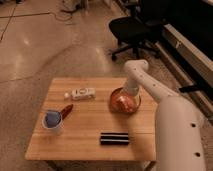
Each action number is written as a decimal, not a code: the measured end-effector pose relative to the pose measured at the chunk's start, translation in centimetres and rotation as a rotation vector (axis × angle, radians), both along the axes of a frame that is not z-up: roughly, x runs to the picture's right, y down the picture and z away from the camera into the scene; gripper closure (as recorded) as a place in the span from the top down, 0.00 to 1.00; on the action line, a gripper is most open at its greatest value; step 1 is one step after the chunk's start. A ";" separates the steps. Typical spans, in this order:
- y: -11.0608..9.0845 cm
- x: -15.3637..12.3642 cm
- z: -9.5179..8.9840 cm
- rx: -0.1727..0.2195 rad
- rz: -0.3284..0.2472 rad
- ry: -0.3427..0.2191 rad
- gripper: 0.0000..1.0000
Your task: Push the ceramic bowl across the table
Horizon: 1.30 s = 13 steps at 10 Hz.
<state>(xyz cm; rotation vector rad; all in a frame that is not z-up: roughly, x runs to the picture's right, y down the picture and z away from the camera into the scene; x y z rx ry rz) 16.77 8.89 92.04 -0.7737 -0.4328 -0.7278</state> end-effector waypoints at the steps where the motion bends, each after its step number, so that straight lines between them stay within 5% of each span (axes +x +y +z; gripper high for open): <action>1: 0.4 0.9 -0.4 -0.007 0.009 0.015 0.80; 8: 3.3 7.4 -3.2 -0.036 0.093 0.128 0.80; 13: 3.0 9.1 -3.6 0.001 0.130 0.132 0.80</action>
